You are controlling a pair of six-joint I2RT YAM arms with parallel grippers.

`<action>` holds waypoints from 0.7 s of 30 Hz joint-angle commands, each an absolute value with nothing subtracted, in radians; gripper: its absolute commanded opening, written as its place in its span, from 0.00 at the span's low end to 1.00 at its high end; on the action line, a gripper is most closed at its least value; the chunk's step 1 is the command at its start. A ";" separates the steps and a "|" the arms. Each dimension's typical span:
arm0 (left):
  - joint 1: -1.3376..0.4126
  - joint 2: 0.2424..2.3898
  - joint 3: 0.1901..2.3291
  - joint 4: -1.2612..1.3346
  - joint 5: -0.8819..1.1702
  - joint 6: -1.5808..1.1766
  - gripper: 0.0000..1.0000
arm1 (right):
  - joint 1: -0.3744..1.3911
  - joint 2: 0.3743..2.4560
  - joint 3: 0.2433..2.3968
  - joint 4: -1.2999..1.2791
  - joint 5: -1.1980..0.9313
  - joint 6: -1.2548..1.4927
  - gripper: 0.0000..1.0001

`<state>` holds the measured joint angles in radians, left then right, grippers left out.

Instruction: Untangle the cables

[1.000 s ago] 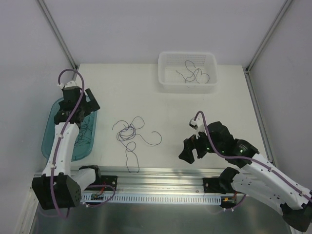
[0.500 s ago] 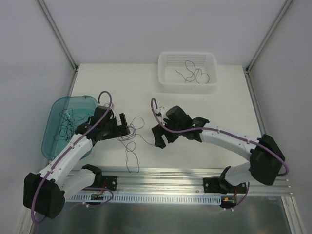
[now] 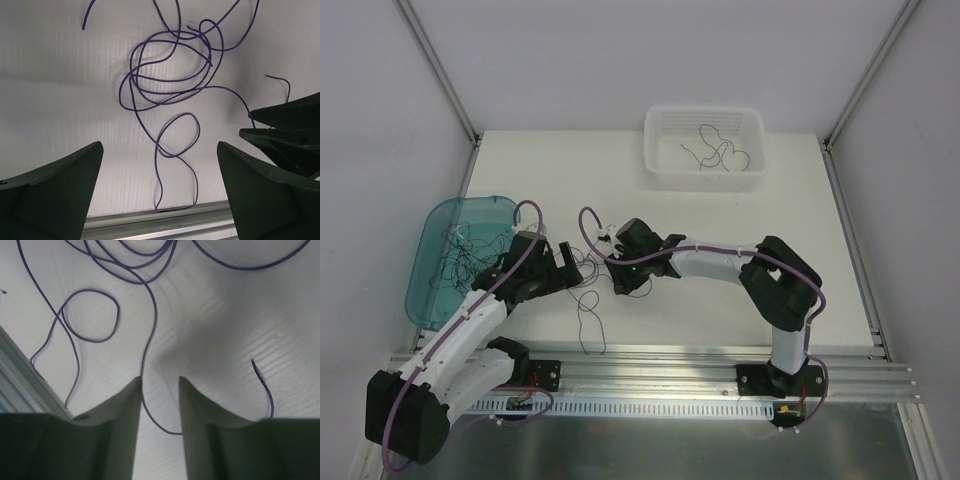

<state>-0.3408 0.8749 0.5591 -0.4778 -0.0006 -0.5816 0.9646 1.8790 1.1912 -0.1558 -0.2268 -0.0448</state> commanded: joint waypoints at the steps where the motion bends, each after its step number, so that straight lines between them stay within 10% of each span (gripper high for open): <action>1: -0.345 0.867 0.558 -0.440 0.031 -0.592 0.99 | 0.968 1.871 1.259 -0.139 -0.229 -0.063 0.34; 4: -0.347 0.854 0.557 -0.440 0.047 -0.592 0.99 | 0.969 1.795 1.275 -0.204 -0.172 -0.109 0.01; 21: -0.348 0.736 0.612 -0.437 0.261 -0.634 0.99 | 0.864 1.263 1.480 -0.505 0.198 -0.206 0.01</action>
